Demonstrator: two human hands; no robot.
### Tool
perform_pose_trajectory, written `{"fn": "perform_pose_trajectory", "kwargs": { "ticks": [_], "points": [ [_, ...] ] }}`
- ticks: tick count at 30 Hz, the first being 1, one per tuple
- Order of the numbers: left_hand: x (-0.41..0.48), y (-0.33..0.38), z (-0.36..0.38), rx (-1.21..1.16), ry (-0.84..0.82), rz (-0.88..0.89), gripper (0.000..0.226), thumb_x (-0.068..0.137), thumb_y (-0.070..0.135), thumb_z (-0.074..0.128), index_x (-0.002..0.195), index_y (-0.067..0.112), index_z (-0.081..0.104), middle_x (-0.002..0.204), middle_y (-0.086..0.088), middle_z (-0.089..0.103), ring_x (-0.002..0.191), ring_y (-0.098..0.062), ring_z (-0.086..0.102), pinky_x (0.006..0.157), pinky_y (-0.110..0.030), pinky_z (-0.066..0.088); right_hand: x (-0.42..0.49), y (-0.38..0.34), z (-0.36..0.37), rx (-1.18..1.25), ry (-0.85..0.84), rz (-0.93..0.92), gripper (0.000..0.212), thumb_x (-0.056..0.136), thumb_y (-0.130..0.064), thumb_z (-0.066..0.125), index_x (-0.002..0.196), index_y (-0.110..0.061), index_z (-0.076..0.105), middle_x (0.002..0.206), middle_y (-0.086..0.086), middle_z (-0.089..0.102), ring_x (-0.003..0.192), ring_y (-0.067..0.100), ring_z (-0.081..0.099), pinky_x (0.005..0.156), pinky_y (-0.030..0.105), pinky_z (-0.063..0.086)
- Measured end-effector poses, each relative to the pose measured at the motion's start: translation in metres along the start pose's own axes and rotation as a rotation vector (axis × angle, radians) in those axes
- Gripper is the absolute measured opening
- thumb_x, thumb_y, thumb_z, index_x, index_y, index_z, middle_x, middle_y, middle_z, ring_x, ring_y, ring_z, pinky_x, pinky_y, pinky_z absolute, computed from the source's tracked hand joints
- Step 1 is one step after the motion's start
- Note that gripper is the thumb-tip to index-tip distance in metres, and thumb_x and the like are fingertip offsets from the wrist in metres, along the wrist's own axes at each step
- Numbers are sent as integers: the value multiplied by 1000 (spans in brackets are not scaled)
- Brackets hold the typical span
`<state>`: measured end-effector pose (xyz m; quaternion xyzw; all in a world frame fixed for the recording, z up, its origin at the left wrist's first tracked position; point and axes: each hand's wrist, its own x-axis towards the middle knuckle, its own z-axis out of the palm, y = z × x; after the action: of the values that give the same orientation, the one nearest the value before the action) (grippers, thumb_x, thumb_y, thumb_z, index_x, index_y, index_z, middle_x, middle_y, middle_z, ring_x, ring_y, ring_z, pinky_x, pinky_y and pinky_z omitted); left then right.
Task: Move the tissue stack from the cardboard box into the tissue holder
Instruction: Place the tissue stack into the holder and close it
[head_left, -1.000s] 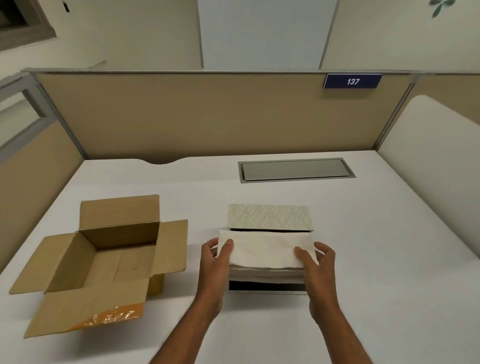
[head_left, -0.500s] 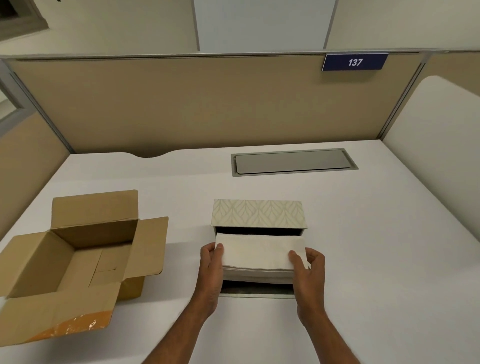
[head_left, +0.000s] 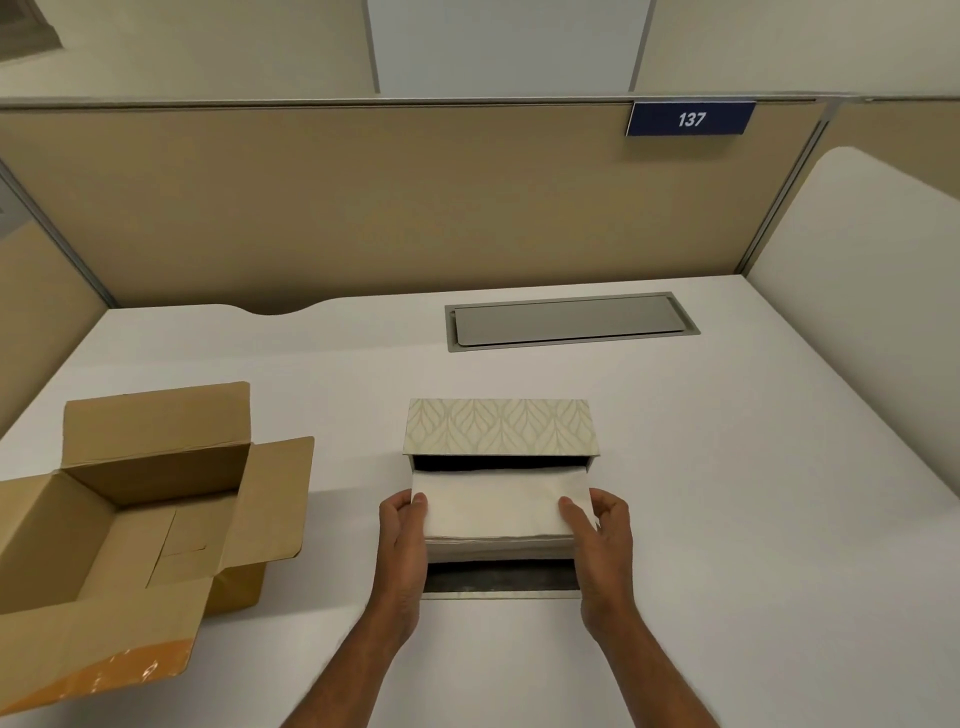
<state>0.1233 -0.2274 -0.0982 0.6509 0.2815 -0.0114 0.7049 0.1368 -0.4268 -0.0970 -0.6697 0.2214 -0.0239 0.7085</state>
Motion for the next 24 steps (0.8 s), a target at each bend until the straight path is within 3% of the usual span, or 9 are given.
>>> {"fn": "perform_pose_trajectory", "kwargs": {
  "ticks": [3, 7, 11, 14, 19, 24],
  "points": [
    [-2, 0, 3, -26, 41, 20, 29, 101, 42, 46, 127, 30, 48, 127, 6, 54, 112, -11, 50, 94, -31, 35, 4, 0, 0, 16, 16, 14, 40, 90, -24, 72, 124, -24, 51, 119, -11, 55, 112, 11, 51, 88, 24, 42],
    [-4, 1, 7, -64, 85, 50, 25, 97, 43, 54, 120, 32, 54, 113, 17, 59, 105, -3, 54, 92, -28, 38, 6, 0, 5, 30, 96, 14, 38, 88, -22, 74, 119, -23, 52, 110, -17, 55, 111, 14, 51, 75, 13, 39],
    [-5, 0, 7, -91, 100, 60, 29, 95, 44, 56, 121, 32, 58, 113, 22, 61, 105, 1, 54, 94, -26, 39, 6, 2, 9, 50, 150, 33, 35, 89, -22, 74, 116, -22, 52, 106, -15, 55, 109, 19, 53, 82, 20, 42],
    [-6, -1, 6, -85, 78, 71, 35, 99, 45, 49, 130, 31, 54, 119, 20, 59, 114, -5, 53, 100, -27, 36, 4, 1, 11, 54, 157, 33, 31, 90, -22, 72, 114, -22, 52, 105, -13, 57, 107, 20, 55, 78, 21, 45],
    [-13, -7, 20, 13, 198, 132, 42, 99, 47, 46, 136, 27, 48, 130, 11, 52, 121, -11, 47, 100, -29, 39, 1, 0, 12, 11, 160, 57, 30, 91, -28, 70, 114, -22, 51, 109, -4, 59, 105, 21, 58, 97, 43, 51],
    [-16, -9, 26, 39, 218, 142, 36, 98, 47, 50, 130, 31, 47, 127, 11, 51, 118, -13, 47, 97, -30, 41, -1, -2, 16, 18, 166, 68, 25, 93, -29, 67, 110, -26, 50, 107, -7, 58, 97, 13, 57, 90, 37, 49]
  ]
}}
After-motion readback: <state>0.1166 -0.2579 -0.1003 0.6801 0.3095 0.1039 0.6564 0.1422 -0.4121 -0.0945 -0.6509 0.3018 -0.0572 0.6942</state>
